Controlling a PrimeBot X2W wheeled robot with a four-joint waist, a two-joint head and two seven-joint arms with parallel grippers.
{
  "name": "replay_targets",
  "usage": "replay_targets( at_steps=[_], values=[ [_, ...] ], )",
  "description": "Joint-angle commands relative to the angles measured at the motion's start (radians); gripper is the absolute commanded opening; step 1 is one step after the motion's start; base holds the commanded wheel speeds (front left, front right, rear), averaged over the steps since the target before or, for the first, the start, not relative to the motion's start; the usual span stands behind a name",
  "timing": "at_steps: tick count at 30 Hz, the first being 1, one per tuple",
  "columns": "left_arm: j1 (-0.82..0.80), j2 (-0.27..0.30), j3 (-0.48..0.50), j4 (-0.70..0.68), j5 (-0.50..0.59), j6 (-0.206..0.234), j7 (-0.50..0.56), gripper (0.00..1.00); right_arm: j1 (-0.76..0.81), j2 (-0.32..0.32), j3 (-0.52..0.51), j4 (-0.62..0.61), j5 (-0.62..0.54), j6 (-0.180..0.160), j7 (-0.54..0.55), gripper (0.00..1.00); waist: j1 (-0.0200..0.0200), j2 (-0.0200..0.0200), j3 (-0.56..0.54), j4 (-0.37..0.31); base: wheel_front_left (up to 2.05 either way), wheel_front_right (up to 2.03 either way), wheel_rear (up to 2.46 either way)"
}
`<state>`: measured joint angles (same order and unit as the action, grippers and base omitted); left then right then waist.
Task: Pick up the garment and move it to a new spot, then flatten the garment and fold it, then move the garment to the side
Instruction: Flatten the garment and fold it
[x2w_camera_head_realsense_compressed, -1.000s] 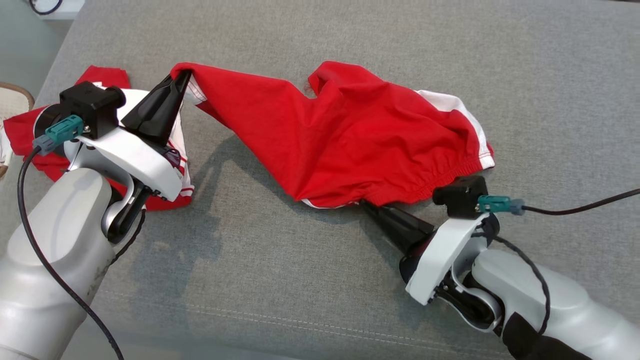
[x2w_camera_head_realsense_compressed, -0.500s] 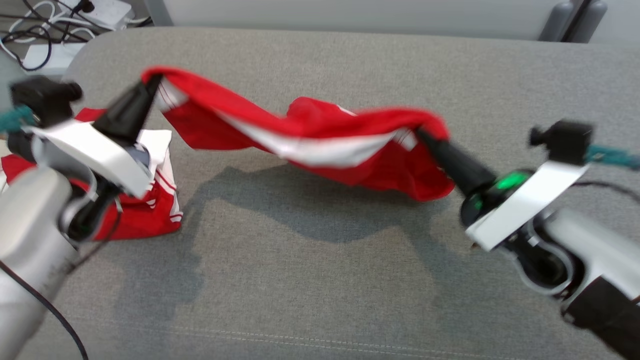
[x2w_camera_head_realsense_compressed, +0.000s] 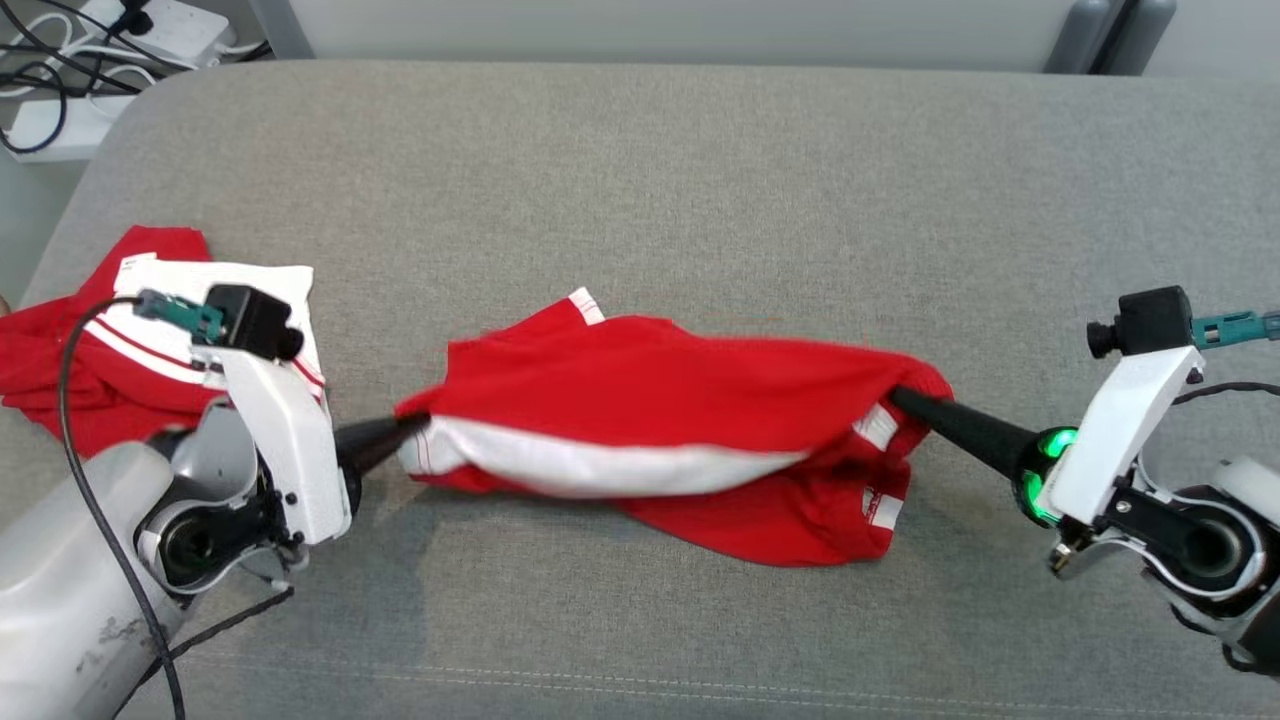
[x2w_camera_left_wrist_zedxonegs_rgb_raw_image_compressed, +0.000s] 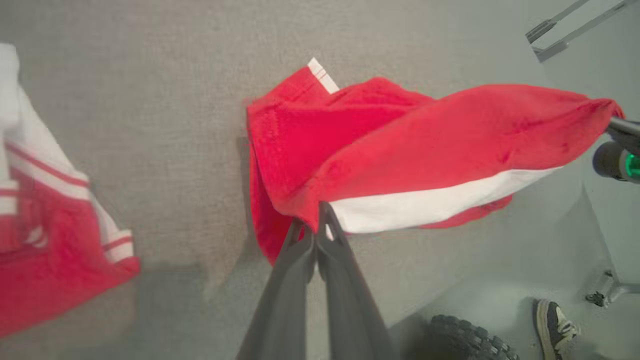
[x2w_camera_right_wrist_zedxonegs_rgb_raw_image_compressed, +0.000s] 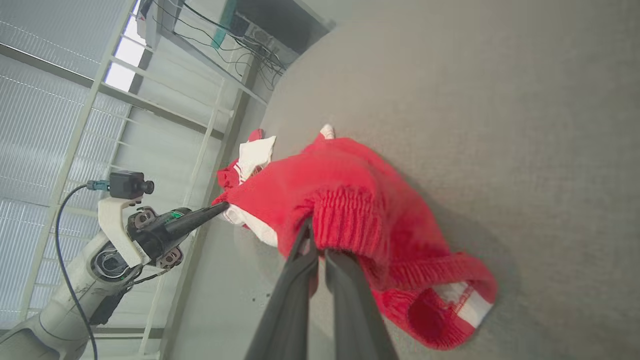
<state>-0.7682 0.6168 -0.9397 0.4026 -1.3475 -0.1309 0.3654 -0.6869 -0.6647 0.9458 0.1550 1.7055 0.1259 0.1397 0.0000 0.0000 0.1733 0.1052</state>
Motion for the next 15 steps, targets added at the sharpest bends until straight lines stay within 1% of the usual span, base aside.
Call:
replay_targets(
  at_steps=[1, 3, 4, 6, 9, 11, 15],
  values=[
    [-0.022, 0.062, 0.044, -0.031, -0.064, 0.000, 0.058, 0.00, 0.019, -0.030, -0.013, 0.004, 0.066, 0.005, 0.068, 0.00, 0.0000, 0.0000, 0.022, -0.005, 0.00, 0.00, 0.00],
    [-0.015, 0.069, 0.051, -0.039, -0.126, 0.000, 0.113, 0.00, 0.007, -0.043, -0.024, 0.023, 0.107, 0.005, 0.128, 0.00, 0.0000, 0.0000, 0.040, -0.008, 0.00, 0.00, 0.00],
    [-0.020, 0.069, 0.063, -0.041, -0.150, 0.000, 0.122, 0.00, -0.002, -0.044, -0.035, 0.032, 0.130, 0.005, 0.149, 0.00, 0.0000, 0.0000, 0.049, -0.009, 0.00, 0.00, 0.00],
    [-0.035, 0.064, 0.097, -0.027, -0.191, 0.000, 0.116, 0.00, -0.030, -0.039, -0.073, 0.063, 0.154, 0.005, 0.148, 0.00, 0.0000, 0.0000, 0.064, -0.012, 0.00, 0.00, 0.00],
    [-0.068, 0.051, 0.130, 0.009, -0.213, 0.000, 0.101, 0.00, -0.066, -0.029, -0.109, 0.128, 0.167, 0.005, 0.146, 0.00, 0.0000, 0.0000, 0.085, -0.014, 0.00, 0.00, 0.00],
    [-0.080, 0.033, 0.138, 0.035, -0.224, 0.000, 0.102, 0.00, -0.077, -0.014, -0.100, 0.167, 0.163, 0.005, 0.169, 0.00, 0.0000, 0.0000, 0.094, -0.015, 0.00, 0.00, 0.00],
    [-0.076, -0.011, 0.133, 0.057, -0.242, 0.000, 0.108, 0.00, -0.077, 0.036, -0.074, 0.207, 0.160, 0.005, 0.214, 0.00, 0.0000, 0.0000, 0.117, -0.022, 0.00, 0.00, 0.00]
  ],
)
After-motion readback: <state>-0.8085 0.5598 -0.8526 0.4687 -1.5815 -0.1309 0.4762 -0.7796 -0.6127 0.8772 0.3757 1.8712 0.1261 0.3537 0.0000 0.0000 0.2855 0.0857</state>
